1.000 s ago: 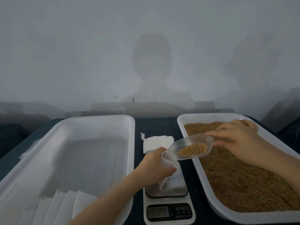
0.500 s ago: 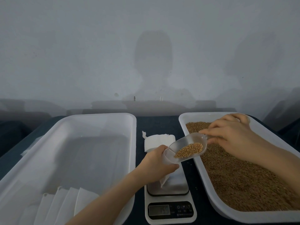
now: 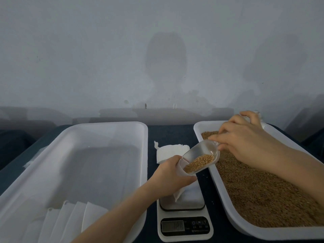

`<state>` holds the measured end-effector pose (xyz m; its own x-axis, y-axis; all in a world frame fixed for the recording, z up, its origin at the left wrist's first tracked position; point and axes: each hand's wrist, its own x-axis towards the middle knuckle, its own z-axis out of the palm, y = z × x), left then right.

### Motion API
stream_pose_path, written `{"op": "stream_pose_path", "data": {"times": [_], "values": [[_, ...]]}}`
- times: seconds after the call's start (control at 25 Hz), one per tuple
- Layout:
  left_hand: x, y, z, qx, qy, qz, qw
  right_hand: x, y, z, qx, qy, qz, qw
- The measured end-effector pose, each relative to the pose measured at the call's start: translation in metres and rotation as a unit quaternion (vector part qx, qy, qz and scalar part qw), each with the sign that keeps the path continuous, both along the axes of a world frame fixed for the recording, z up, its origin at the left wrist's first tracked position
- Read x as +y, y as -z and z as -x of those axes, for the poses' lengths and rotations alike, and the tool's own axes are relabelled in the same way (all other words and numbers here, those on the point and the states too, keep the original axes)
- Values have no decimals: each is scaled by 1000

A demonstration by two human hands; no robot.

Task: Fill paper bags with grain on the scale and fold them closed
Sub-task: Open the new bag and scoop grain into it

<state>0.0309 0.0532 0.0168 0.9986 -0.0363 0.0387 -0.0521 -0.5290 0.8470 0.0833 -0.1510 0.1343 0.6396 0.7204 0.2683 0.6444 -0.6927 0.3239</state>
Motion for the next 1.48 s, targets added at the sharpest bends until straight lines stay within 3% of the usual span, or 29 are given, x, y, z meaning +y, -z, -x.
{"op": "stream_pose_path", "data": {"times": [0.28, 0.56, 1.48], "values": [[1, 1, -1, 10, -34, -16, 999, 18, 0, 8, -175, -102, -7, 979], [0, 2, -1, 19, -44, -18, 999, 24, 2, 23, -242, -109, -18, 964], [1, 1, 0, 13, -20, -31, 999, 12, 8, 23, -185, -85, -36, 978]]}}
